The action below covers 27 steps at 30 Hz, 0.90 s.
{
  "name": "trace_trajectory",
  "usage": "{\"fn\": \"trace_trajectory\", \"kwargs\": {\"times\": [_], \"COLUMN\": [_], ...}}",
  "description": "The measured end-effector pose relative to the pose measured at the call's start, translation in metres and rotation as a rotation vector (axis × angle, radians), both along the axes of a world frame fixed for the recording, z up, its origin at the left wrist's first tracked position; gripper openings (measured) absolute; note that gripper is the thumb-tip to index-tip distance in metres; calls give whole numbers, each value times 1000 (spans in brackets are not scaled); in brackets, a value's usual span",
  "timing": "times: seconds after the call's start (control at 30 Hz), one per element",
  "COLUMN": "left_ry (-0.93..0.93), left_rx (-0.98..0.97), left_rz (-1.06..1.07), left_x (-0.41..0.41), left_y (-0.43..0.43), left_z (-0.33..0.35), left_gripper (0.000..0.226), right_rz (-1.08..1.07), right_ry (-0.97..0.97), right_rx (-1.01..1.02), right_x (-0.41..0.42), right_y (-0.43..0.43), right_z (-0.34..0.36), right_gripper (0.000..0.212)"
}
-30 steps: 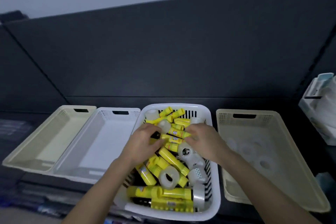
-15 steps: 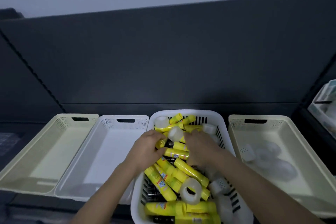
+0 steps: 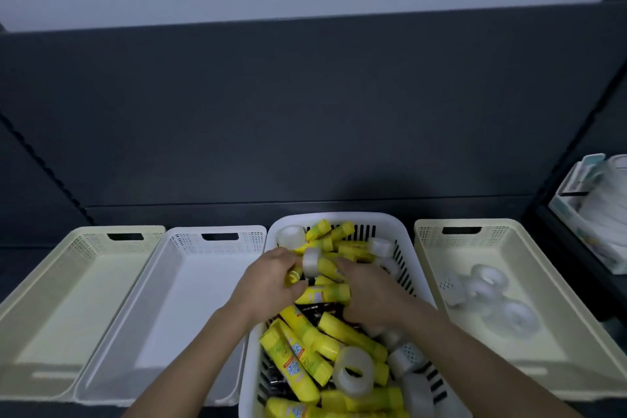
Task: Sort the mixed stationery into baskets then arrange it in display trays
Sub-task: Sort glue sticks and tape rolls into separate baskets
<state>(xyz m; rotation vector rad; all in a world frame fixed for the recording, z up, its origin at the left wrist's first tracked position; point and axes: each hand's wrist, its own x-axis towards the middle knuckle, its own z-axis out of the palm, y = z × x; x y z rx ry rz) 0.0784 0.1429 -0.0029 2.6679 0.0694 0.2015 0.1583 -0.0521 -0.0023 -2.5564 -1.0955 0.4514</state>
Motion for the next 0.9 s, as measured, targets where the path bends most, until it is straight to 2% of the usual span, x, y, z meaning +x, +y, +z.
{"fn": "trace_trajectory", "kwargs": {"times": [0.1,0.23,0.33,0.4,0.5,0.6,0.7,0.77,0.9], "left_ry": [2,1,11,19,13,19,57,89,227], "left_rx": [-22,-52,-79,-92,-107,-97,7,151,461], "left_rz": [-13,-15,-14,-26,-29,-38,-97,-112,-37], "left_x": [0,0,0,0,-3,-8,-10,-7,4], "left_y": [1,4,5,8,11,13,5,-6,-35], "left_z": [1,1,2,3,4,4,7,9,12], "left_gripper": [32,34,40,44,41,39,44,51,50], "right_rz": [-11,-138,-253,-221,-187,-296,-262,-242,-465], "right_ry": [-19,26,189,230,179,110,110,140,254], "right_rx": [73,280,403,383,309,346,358,336,495], "right_x": [-4,-1,7,6,4,7,7,2,0], "right_y": [-4,-11,-14,-13,-10,-8,-4,0,0], "right_z": [0,8,20,24,25,34,42,39,25], "right_gripper": [68,43,50,54,52,48,43,39,29]}}
